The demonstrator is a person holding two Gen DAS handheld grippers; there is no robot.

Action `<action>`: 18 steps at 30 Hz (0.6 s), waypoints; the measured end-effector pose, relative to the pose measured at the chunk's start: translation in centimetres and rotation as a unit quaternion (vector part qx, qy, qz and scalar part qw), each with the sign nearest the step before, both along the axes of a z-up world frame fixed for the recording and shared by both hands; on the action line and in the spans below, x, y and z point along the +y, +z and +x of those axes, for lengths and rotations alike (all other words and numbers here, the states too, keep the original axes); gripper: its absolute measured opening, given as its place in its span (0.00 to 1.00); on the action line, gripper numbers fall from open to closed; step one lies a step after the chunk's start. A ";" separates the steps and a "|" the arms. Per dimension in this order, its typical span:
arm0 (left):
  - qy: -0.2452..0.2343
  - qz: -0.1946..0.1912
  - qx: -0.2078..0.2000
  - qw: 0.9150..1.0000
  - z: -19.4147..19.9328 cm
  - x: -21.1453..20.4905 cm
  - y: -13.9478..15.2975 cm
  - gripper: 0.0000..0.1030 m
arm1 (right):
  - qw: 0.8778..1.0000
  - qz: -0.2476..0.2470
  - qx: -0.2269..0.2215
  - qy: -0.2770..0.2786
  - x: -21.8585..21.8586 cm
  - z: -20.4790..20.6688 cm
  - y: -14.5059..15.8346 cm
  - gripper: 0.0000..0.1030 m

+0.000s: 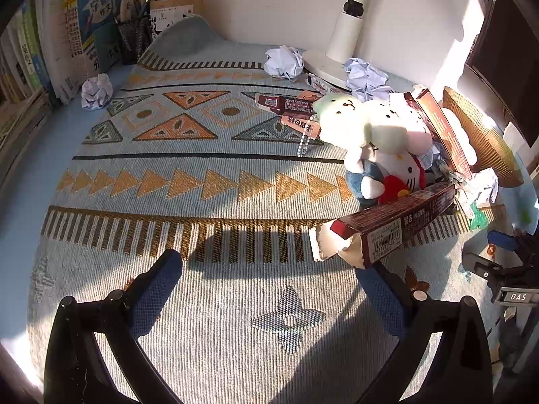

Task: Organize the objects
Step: 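Move both tools toward the crumpled paper ball on the rug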

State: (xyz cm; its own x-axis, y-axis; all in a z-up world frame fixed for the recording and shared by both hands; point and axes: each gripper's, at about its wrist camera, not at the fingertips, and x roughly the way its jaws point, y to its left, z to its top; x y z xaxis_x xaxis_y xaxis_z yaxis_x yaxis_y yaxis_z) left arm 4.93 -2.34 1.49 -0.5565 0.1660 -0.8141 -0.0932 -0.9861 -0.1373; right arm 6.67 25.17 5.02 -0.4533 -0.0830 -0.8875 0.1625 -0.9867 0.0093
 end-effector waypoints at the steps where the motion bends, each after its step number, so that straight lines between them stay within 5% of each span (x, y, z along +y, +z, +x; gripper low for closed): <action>1: -0.004 0.000 0.006 1.000 0.7 -0.2 0.3 0.99 | 1.000 0.001 -0.005 0.008 -0.2 0.4 0.0 1.00; 6: -0.043 0.013 0.029 0.999 2.5 -2.3 2.2 0.99 | 0.995 -0.069 -0.004 0.072 -1.5 1.9 2.4 0.92; 13: 0.073 -0.004 0.074 0.995 -1.1 -9.5 5.9 0.99 | 0.983 -0.093 0.086 0.132 -7.3 -1.9 10.2 0.87; 18: 0.126 -0.030 0.096 0.987 -6.4 -13.4 6.6 0.99 | 0.977 -0.128 0.108 0.130 -13.5 -9.1 13.8 0.87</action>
